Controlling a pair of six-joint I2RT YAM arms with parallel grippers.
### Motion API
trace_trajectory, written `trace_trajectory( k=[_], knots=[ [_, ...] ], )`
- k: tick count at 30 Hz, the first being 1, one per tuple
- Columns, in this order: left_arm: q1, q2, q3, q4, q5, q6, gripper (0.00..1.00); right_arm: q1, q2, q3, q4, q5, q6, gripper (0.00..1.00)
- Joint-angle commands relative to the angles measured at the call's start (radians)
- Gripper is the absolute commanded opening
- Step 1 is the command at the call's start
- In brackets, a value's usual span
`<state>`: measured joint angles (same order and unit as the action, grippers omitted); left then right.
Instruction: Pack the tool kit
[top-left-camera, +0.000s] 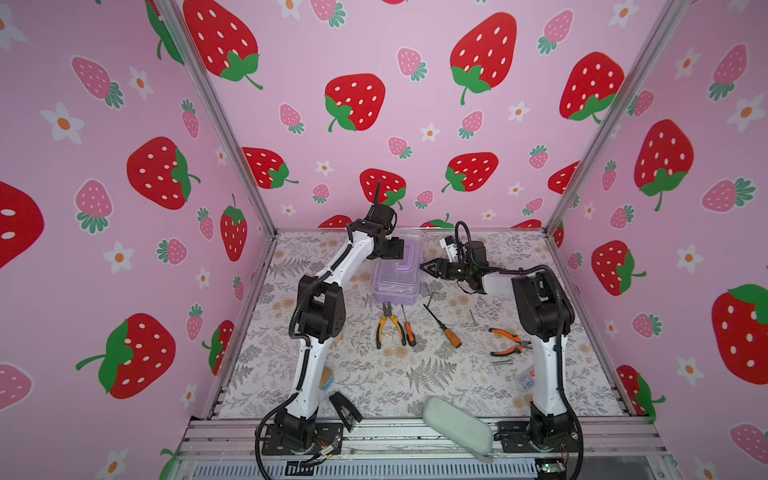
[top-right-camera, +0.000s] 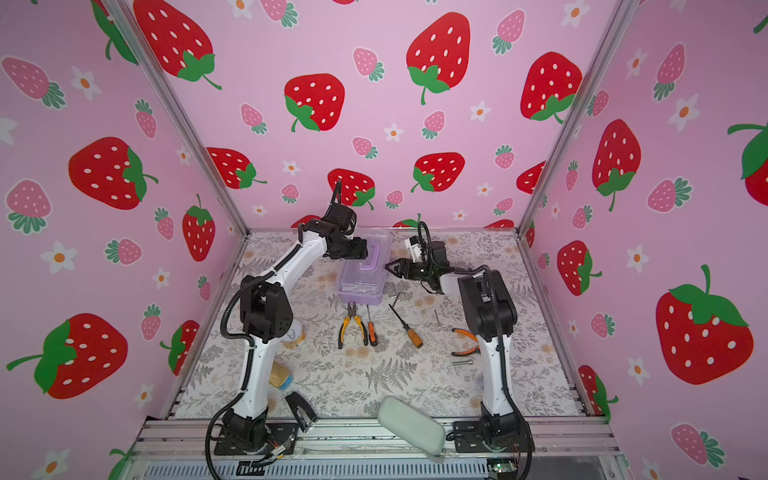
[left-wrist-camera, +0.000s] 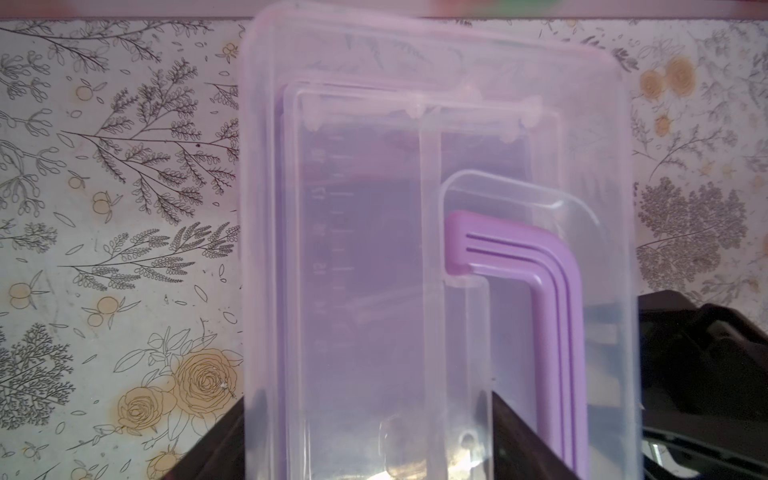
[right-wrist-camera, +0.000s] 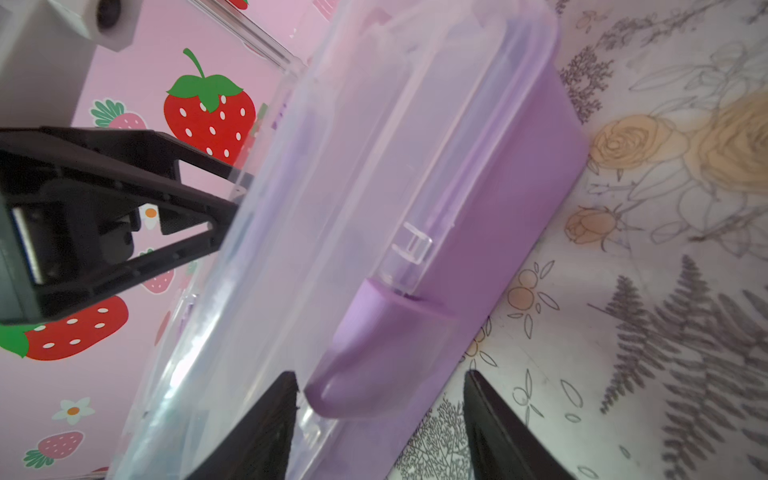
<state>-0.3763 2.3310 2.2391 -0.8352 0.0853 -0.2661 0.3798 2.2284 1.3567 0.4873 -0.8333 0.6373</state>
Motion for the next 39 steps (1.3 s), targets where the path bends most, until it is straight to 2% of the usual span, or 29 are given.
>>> trace_trajectory(
  k=[1,7,18,21,29,33,39],
  knots=[
    [0.003,0.019,-0.004,-0.018,0.046,-0.029,0.76,-0.014,-0.009,-0.029,0.035,-0.022,0.004,0.68],
    [0.023,-0.014,-0.019,0.005,0.096,-0.058,0.69,-0.052,-0.033,-0.086,0.034,-0.015,-0.013,0.68],
    [0.06,-0.06,-0.078,0.044,0.147,-0.101,0.55,-0.055,-0.016,-0.092,0.158,-0.087,0.105,0.67],
    [0.065,-0.059,-0.079,0.044,0.154,-0.104,0.54,-0.045,-0.014,-0.091,0.162,-0.089,0.12,0.68],
    [0.069,-0.065,-0.103,0.071,0.183,-0.12,0.51,0.001,0.029,-0.08,0.284,-0.116,0.233,0.78],
    [0.068,-0.064,-0.116,0.089,0.202,-0.131,0.49,0.014,0.057,-0.053,0.323,-0.124,0.278,0.79],
    [0.068,-0.059,-0.125,0.097,0.217,-0.136,0.45,0.014,0.096,-0.048,0.489,-0.149,0.419,0.76]
  ],
)
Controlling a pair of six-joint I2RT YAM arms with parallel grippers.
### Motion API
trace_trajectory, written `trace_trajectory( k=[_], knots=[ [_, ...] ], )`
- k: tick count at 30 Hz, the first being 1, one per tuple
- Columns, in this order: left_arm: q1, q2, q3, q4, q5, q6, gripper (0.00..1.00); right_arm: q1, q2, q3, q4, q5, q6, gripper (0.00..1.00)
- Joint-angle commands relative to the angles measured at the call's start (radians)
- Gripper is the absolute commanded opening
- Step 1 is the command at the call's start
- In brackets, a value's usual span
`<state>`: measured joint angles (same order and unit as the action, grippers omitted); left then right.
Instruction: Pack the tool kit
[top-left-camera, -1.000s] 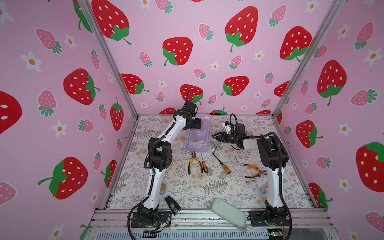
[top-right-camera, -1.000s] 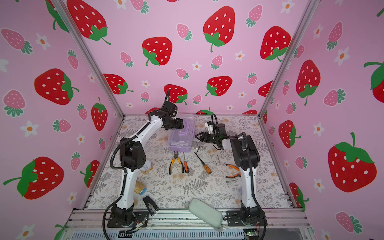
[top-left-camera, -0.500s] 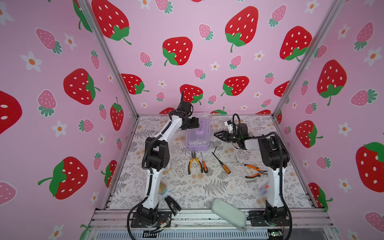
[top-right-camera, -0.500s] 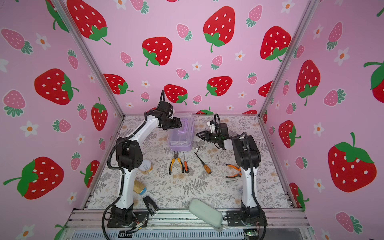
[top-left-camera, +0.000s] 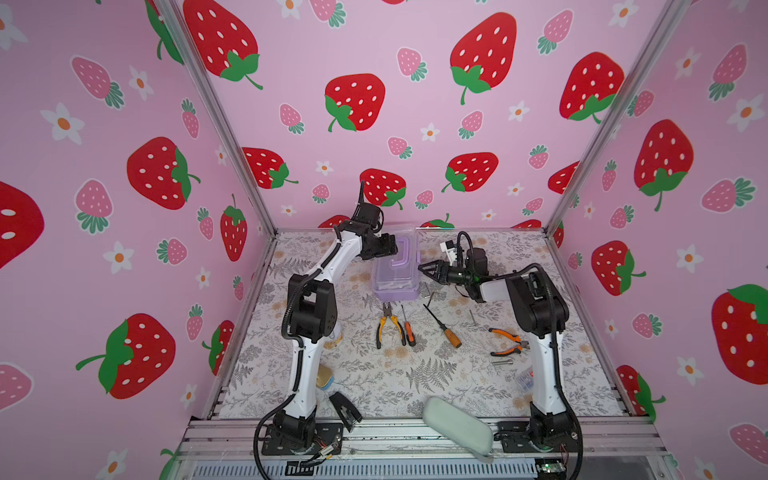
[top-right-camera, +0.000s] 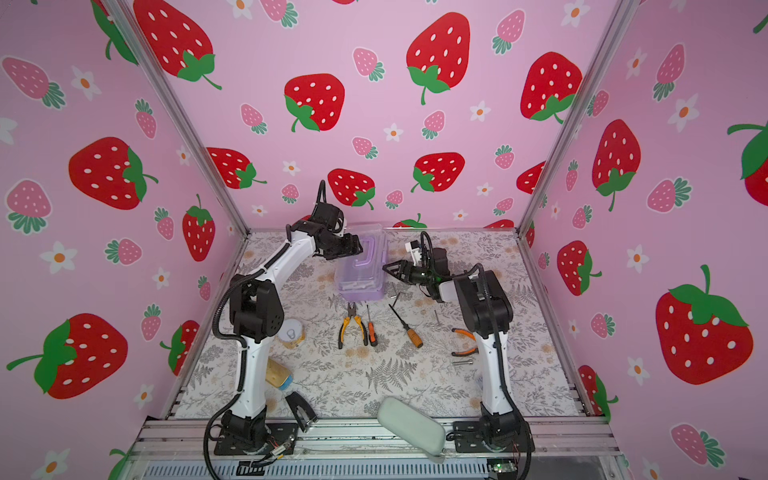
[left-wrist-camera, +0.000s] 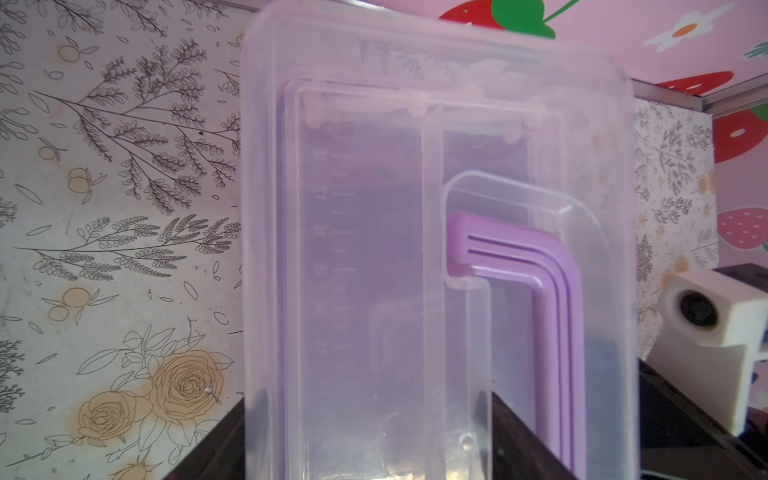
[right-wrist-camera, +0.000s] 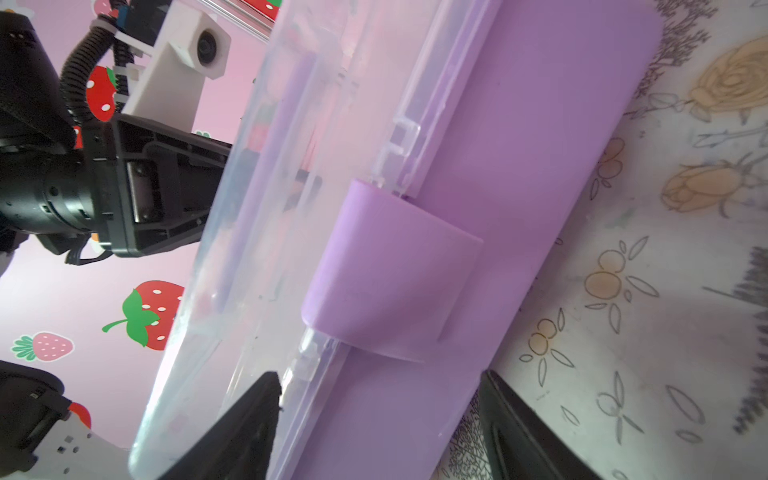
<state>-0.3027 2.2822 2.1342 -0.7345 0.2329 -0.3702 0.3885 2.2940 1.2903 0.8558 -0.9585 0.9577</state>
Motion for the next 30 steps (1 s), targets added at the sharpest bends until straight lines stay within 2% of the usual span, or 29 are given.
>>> trace_trajectory(
  k=[1,13,21,25,30],
  knots=[
    [-0.005,-0.011,-0.02,-0.004,0.067,-0.032,0.45,0.006,0.035,0.018,0.152,-0.026,0.124,0.76],
    [-0.009,-0.012,-0.027,0.0,0.07,-0.025,0.44,0.006,0.123,0.087,0.458,-0.019,0.406,0.79],
    [-0.018,-0.009,-0.022,-0.003,0.058,-0.012,0.43,0.007,0.145,0.122,0.404,0.005,0.411,0.66],
    [-0.039,-0.005,-0.002,-0.03,0.02,0.022,0.43,0.01,0.157,0.131,0.372,0.022,0.411,0.65],
    [-0.053,0.004,0.015,-0.051,0.007,0.041,0.42,0.012,0.159,0.152,0.359,0.032,0.412,0.58]
  ],
)
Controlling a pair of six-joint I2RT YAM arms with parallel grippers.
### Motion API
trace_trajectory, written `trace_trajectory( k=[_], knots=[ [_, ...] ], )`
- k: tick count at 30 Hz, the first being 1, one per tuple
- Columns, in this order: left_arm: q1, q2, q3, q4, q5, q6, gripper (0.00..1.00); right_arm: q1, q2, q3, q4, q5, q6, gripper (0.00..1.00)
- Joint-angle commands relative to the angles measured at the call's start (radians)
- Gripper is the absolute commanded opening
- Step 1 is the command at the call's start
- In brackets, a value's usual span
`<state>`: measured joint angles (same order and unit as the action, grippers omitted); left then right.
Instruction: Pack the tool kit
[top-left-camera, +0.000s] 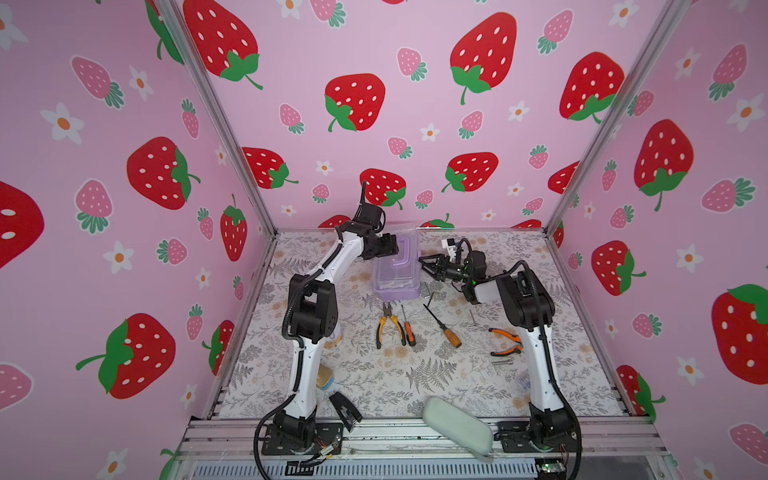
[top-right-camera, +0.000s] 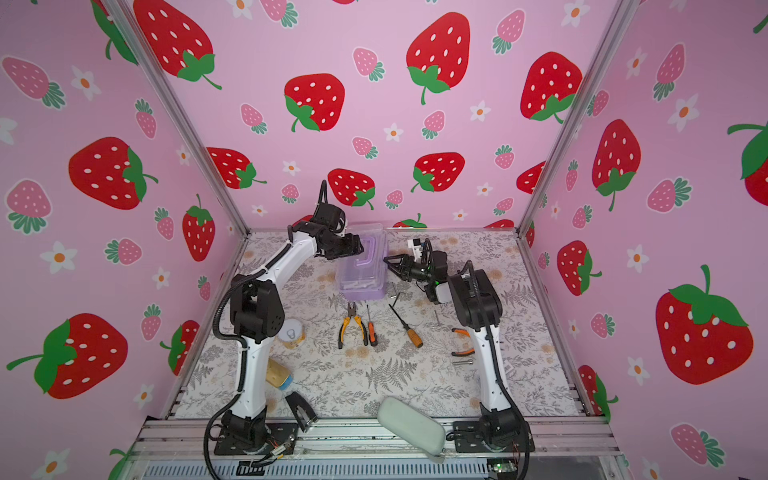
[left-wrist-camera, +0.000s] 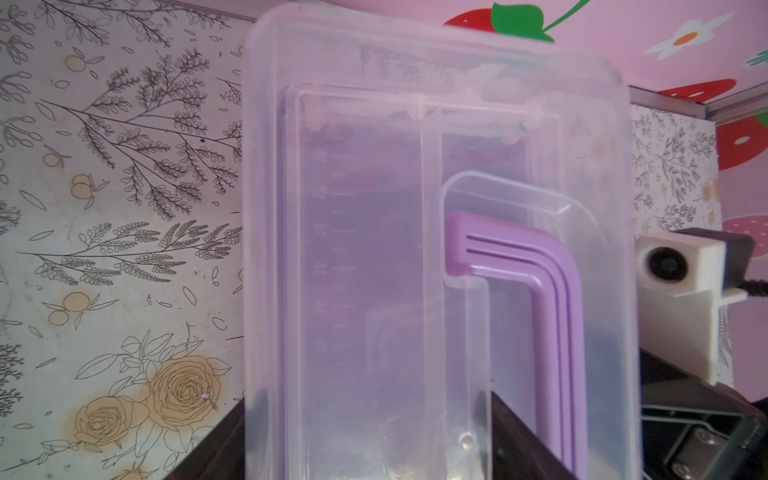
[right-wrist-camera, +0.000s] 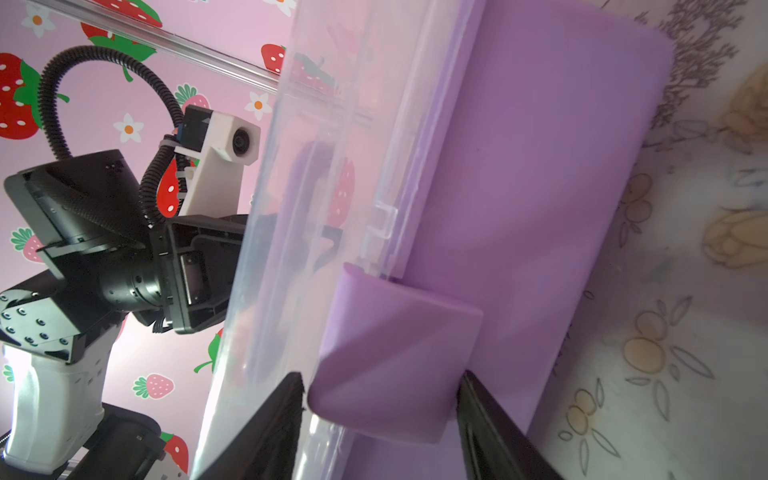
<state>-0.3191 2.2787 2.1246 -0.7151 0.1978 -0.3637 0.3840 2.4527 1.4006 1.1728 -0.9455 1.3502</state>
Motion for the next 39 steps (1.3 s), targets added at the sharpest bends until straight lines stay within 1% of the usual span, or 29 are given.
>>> trace_trajectory(
  k=[1,4,5,10,16,19,21,23,26,31,32,33,35,37,39],
  knots=[
    [-0.039,0.008,0.027,-0.072,0.035,0.037,0.42,0.018,-0.004,0.041,0.029,0.022,0.01,0.55],
    [-0.044,0.007,0.032,-0.082,0.024,0.044,0.42,0.018,-0.026,0.031,-0.047,0.041,-0.05,0.52],
    [-0.044,0.008,0.034,-0.084,0.019,0.045,0.42,0.018,-0.038,0.027,-0.084,0.05,-0.08,0.48],
    [-0.044,0.013,0.047,-0.099,0.0,0.054,0.42,0.018,-0.089,0.012,-0.253,0.092,-0.219,0.41],
    [-0.044,0.019,0.07,-0.13,-0.044,0.068,0.42,0.019,-0.171,-0.004,-0.477,0.188,-0.419,0.38],
    [-0.044,0.023,0.081,-0.143,-0.055,0.072,0.41,0.018,-0.217,-0.009,-0.586,0.257,-0.519,0.37],
    [-0.044,0.026,0.085,-0.146,-0.055,0.073,0.41,0.017,-0.243,-0.015,-0.625,0.286,-0.569,0.41],
    [-0.044,0.028,0.087,-0.145,-0.054,0.072,0.41,0.016,-0.262,-0.02,-0.661,0.307,-0.599,0.46],
    [-0.044,0.031,0.092,-0.15,-0.046,0.068,0.41,0.009,-0.293,-0.041,-0.678,0.326,-0.63,0.46],
    [-0.043,0.026,0.093,-0.142,-0.025,0.059,0.38,-0.007,-0.342,-0.075,-0.708,0.356,-0.672,0.46],
    [-0.039,0.024,0.091,-0.138,-0.016,0.054,0.37,-0.01,-0.346,-0.079,-0.719,0.357,-0.681,0.44],
    [-0.036,0.021,0.088,-0.132,-0.002,0.047,0.37,-0.011,-0.349,-0.08,-0.728,0.352,-0.689,0.42],
    [-0.023,0.015,0.077,-0.115,0.04,0.029,0.35,-0.011,-0.349,-0.08,-0.733,0.328,-0.695,0.41],
    [-0.008,0.004,0.058,-0.081,0.094,0.003,0.34,-0.009,-0.345,-0.083,-0.72,0.289,-0.692,0.41],
    [0.009,-0.014,0.027,-0.039,0.144,-0.022,0.33,-0.009,-0.343,-0.089,-0.691,0.237,-0.681,0.43]
  ],
)
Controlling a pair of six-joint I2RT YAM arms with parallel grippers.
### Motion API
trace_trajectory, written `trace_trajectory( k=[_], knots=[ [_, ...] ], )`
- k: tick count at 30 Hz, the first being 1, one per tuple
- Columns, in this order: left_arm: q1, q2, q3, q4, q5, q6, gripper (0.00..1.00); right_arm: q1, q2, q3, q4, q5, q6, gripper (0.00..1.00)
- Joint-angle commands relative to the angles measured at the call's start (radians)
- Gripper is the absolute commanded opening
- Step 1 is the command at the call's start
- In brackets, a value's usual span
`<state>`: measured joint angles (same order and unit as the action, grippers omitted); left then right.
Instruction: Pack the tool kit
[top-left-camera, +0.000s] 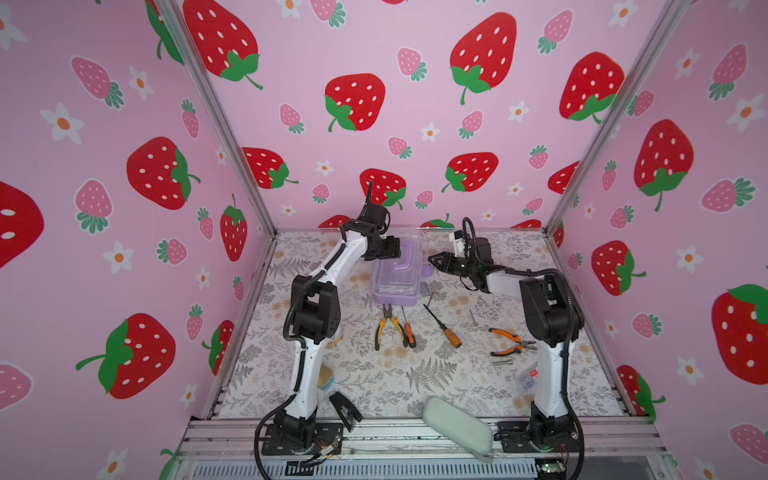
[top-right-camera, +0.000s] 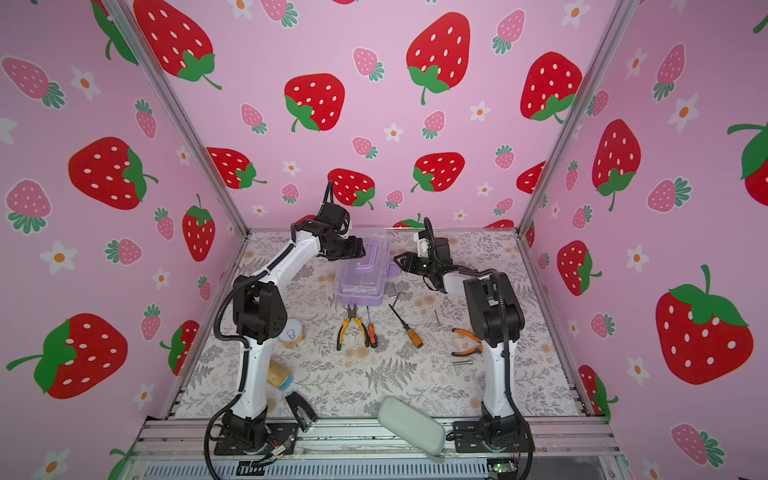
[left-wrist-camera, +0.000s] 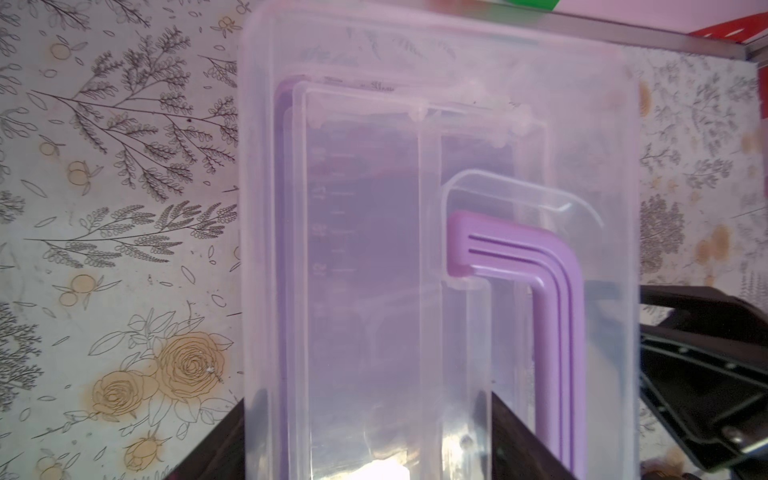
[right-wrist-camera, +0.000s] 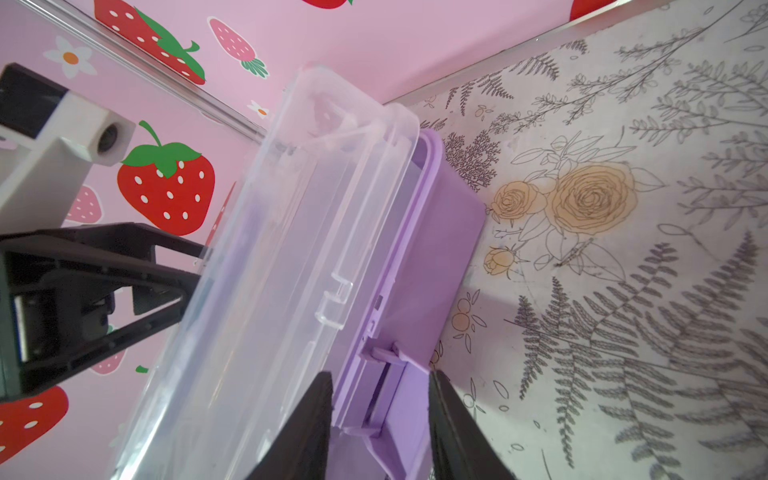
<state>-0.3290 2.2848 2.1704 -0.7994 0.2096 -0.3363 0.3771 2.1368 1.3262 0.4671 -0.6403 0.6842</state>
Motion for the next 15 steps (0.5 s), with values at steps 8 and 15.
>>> trace_trajectory(
  k=[8,15],
  knots=[
    [0.086,-0.098,-0.159,0.22,0.284,-0.144,0.32,0.014,-0.033,-0.005,0.067,-0.168,-0.001,0.39],
    [0.1,-0.108,-0.189,0.254,0.31,-0.161,0.31,0.051,0.002,0.059,0.041,-0.185,0.013,0.19]
  ],
)
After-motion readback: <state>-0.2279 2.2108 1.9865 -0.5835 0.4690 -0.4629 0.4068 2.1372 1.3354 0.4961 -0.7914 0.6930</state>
